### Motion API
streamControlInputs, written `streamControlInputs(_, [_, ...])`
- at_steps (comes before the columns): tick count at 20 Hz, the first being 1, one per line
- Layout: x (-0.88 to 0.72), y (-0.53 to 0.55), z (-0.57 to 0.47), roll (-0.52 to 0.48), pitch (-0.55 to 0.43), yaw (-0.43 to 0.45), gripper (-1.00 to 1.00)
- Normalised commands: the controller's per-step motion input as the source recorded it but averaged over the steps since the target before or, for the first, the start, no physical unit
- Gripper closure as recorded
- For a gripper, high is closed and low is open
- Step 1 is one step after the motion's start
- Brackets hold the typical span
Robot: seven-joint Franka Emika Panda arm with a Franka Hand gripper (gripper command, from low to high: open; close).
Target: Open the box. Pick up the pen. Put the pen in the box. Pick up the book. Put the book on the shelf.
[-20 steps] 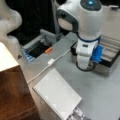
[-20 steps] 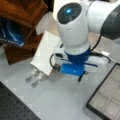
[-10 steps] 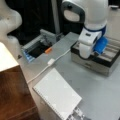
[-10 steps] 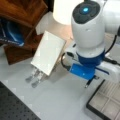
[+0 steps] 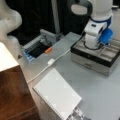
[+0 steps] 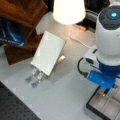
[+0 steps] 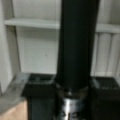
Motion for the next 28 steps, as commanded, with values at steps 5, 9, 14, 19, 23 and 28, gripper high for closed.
streamControlInputs(5, [0.32, 0.31, 0.02, -0.059, 0.129, -0.034, 1.00])
streamControlInputs(9, [0.33, 0.34, 0.01, -0.041, 0.124, -0.049, 1.00])
streamControlInputs(14, [0.28, 0.29, -0.01, -0.066, 0.120, -0.076, 1.00])
streamControlInputs(19, [0.22, 0.20, 0.04, -0.111, 0.127, -0.082, 1.00])
streamControlInputs(23, [0.20, 0.13, 0.05, -0.133, 0.096, -0.054, 1.00])
streamControlInputs(28, [0.15, 0.09, 0.00, -0.132, 0.082, -0.053, 1.00])
